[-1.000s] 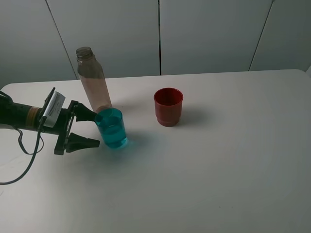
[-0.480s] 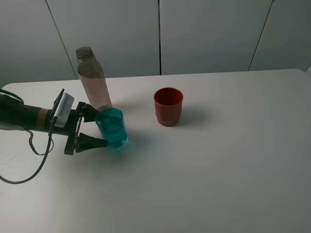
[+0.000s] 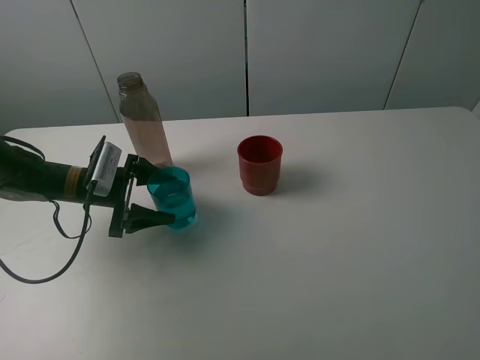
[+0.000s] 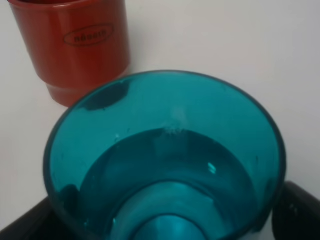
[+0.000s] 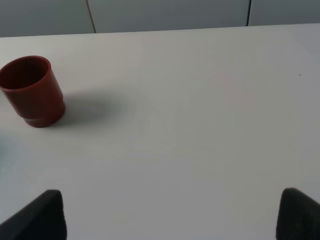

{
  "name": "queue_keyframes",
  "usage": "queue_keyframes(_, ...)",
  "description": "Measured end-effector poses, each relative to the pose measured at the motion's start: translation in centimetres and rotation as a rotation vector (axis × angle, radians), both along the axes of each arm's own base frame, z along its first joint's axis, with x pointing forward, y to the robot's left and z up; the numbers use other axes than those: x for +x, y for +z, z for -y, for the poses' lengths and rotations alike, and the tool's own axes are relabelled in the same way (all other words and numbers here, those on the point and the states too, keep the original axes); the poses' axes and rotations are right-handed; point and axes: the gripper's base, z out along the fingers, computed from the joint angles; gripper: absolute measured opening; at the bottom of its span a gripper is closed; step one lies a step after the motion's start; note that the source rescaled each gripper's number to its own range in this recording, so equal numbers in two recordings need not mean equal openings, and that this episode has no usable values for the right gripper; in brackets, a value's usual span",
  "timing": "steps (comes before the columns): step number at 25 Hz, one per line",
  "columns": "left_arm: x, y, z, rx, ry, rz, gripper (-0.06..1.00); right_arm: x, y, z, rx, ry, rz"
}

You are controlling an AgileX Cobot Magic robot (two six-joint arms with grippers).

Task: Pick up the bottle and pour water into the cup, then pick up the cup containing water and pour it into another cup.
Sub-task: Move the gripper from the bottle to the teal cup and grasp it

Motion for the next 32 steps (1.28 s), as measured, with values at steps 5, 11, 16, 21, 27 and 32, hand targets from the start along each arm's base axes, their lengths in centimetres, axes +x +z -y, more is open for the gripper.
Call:
queue_keyframes(5,0.1,0.1,0.4,-0.010,0.014,0.000,0.97,0.0,0.0,0.0,0.000,0.000,0.000)
queue_keyframes(11,0.1,0.1,0.9,-0.015,0.012,0.006,0.97,0.0,0.0,0.0,0.000,0.000,0.000)
queue_keyframes(16,0.2,0.2,1.1,-0.018,0.018,0.006,0.97,0.0,0.0,0.0,0.000,0.000,0.000)
queue_keyframes(21,0.3,0.2,1.3,-0.025,0.031,0.007,0.97,0.0,0.0,0.0,0.000,0.000,0.000)
queue_keyframes(27,0.3,0.2,1.6,-0.028,0.029,0.007,0.97,0.0,0.0,0.0,0.000,0.000,0.000)
queue_keyframes(32,0.3,0.2,1.9,-0.031,0.028,0.005,0.97,0.0,0.0,0.0,0.000,0.000,0.000)
